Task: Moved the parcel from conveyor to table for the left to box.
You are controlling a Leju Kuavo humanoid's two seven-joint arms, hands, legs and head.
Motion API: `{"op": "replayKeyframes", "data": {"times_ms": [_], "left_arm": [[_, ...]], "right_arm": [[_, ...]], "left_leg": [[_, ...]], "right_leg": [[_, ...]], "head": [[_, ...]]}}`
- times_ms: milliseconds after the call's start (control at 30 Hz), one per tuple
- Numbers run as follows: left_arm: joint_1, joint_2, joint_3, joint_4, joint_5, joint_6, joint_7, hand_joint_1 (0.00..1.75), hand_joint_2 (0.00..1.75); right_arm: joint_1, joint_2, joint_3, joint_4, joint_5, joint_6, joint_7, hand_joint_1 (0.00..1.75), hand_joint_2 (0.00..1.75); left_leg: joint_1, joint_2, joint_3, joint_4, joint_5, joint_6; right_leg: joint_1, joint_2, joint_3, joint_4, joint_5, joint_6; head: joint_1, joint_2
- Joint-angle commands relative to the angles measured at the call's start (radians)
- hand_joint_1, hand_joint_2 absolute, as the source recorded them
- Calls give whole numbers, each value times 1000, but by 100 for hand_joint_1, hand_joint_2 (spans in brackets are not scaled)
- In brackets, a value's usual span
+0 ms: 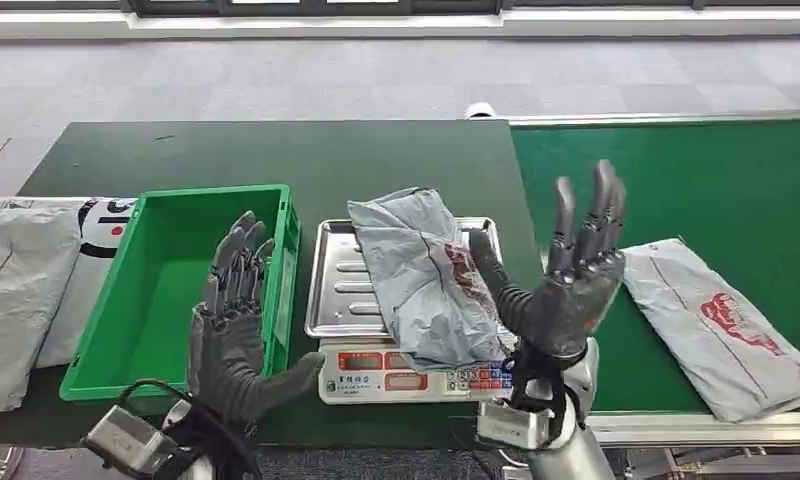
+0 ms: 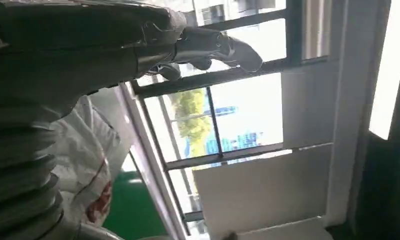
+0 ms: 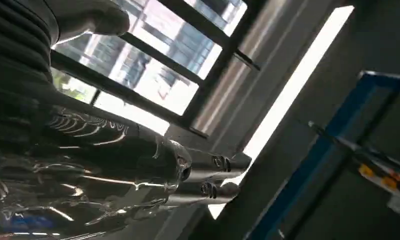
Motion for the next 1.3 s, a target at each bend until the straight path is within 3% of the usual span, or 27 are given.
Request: {"op": "replayKeyframes", "data": {"times_ms": [33,600,700,800,900,1133,1300], "left_arm": [[-192,-38,39,299,-153,117,109,0,175],[-209,-39,38,316,-156,118,118,0,175],[-321,-48,21,439,-218,168,175,0,175],[-473,-96,25,670,-321,196,286,0,175],[-575,-131,3,846,-396,182,316,0,175],[-697,-201,-109,1223,-528,131,336,0,175],[-698,-203,-109,1230,-527,136,332,0,175]], "right_arm": [[86,19,-78,-283,-67,3,-1,0,175],[84,15,-67,-290,-69,3,-1,0,175],[71,4,18,-271,-110,3,-1,0,175],[46,9,108,-242,-180,3,-1,0,175],[17,3,178,-218,-227,3,-1,0,175],[-60,4,253,-122,-278,3,-1,0,175],[-60,-1,251,-124,-282,3,-1,0,175]], "left_leg": [[0,-5,1,-2,2,0],[0,1,3,-1,1,0],[0,0,3,-2,2,-1],[0,-2,2,-1,2,-1],[0,-3,2,-1,3,0],[-1,-2,4,-2,4,1],[0,1,3,-1,3,0]], "right_leg": [[0,-7,3,-2,0,0],[0,-1,4,-2,2,0],[0,-2,4,-2,2,0],[1,-4,3,-2,2,-1],[0,-5,4,-1,2,0],[0,-4,6,-2,4,0],[0,0,4,-2,4,0]], "head": [[0,0],[0,0],[0,0],[0,0],[0,0],[0,0],[0,0]]}}
